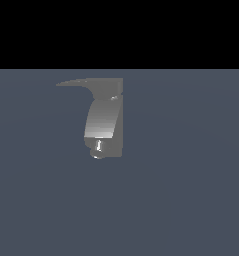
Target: Turn on the faucet by rotating a designated handle.
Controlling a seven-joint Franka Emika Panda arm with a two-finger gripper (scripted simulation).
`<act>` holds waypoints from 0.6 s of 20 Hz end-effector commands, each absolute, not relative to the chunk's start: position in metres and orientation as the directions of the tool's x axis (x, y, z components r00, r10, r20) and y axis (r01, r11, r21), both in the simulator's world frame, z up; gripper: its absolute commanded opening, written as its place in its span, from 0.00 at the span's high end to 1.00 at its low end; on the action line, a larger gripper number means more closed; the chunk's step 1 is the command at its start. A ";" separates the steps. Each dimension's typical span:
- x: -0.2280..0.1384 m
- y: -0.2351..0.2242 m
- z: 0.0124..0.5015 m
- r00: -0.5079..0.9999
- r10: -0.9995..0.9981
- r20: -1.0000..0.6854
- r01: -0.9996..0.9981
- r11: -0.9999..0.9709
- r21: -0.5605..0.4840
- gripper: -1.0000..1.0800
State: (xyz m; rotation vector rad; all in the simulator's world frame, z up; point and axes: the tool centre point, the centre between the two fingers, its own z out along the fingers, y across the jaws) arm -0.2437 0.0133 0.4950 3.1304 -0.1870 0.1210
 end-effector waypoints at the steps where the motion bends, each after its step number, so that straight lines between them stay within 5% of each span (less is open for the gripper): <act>1: -0.241 0.021 0.489 0.985 -0.155 0.075 -0.155 -0.988 -0.003 1.00; 12: -0.216 0.066 0.455 0.929 -0.364 0.065 -0.364 -0.931 -0.011 1.00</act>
